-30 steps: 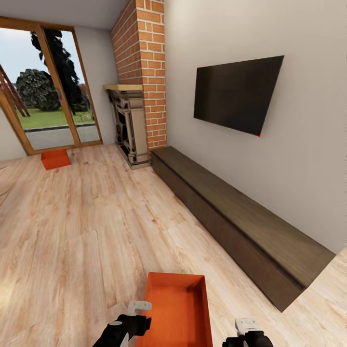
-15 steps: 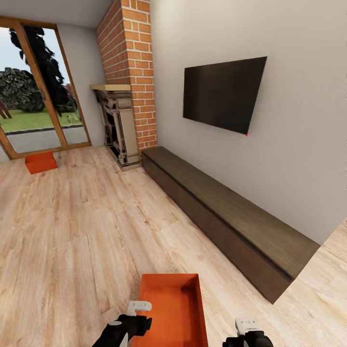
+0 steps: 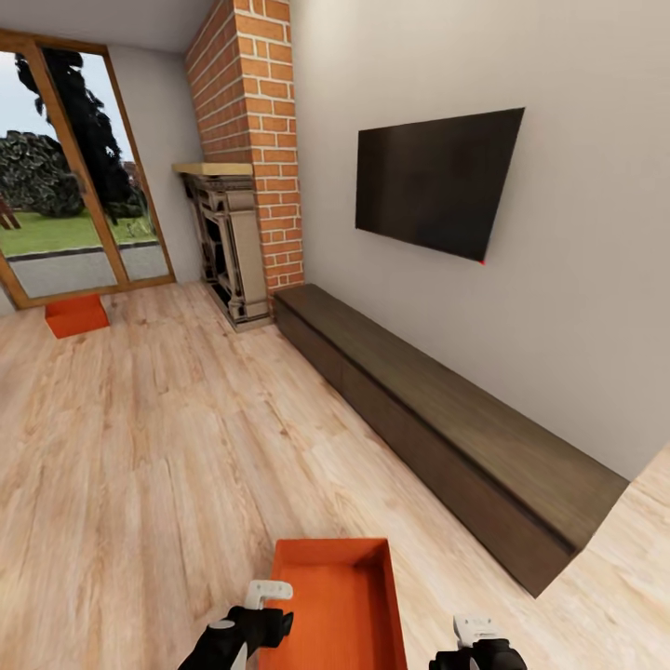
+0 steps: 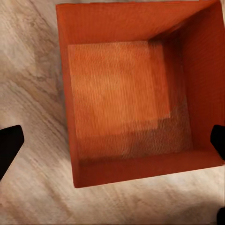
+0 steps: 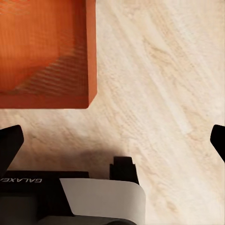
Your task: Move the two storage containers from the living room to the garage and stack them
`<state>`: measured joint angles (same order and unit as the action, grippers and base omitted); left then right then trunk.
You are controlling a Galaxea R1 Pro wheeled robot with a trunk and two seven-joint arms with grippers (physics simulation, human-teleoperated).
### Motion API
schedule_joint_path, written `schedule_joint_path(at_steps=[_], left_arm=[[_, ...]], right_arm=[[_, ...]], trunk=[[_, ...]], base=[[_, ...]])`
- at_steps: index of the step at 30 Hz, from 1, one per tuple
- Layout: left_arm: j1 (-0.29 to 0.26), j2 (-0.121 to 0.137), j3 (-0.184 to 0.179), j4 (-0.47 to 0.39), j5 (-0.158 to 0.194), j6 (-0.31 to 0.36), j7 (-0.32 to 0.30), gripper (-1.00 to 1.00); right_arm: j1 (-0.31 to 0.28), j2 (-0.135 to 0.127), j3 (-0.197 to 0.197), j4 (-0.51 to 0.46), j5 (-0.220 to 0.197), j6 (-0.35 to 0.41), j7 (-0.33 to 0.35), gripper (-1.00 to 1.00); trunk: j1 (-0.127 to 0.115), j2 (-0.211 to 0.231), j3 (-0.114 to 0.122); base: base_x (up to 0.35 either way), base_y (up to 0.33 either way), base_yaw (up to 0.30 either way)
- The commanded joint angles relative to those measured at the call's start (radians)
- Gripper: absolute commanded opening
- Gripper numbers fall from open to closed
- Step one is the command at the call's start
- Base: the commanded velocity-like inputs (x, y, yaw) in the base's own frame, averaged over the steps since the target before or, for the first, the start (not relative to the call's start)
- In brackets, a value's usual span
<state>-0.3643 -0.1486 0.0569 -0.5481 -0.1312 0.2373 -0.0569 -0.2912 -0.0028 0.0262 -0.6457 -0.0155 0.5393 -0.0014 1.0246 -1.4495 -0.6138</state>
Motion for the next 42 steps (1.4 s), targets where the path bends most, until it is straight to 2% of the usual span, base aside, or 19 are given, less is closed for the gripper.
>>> schedule_joint_path(at_steps=[1, 12, 42], left_arm=[[0.000, -0.001, 0.006, -0.002, -0.011, 0.000, -0.006, 1.00], [0.001, -0.002, 0.006, 0.009, -0.011, -0.021, -0.006, 1.00], [0.001, -0.002, 0.006, 0.011, -0.010, -0.029, -0.006, 1.00]], right_arm=[[0.000, 0.000, 0.002, -0.002, -0.001, 0.005, 0.000, 1.00], [0.000, 0.000, 0.002, -0.002, -0.001, 0.005, 0.000, 1.00], [0.000, 0.001, 0.004, 0.000, 0.000, 0.005, -0.002, 1.00]], trunk=[[0.000, 0.000, -0.001], [0.000, 0.000, -0.001], [0.000, 0.000, -0.007]], base=[[0.199, 0.006, 0.000], [0.121, -0.038, 0.000], [0.004, -0.002, 0.031]])
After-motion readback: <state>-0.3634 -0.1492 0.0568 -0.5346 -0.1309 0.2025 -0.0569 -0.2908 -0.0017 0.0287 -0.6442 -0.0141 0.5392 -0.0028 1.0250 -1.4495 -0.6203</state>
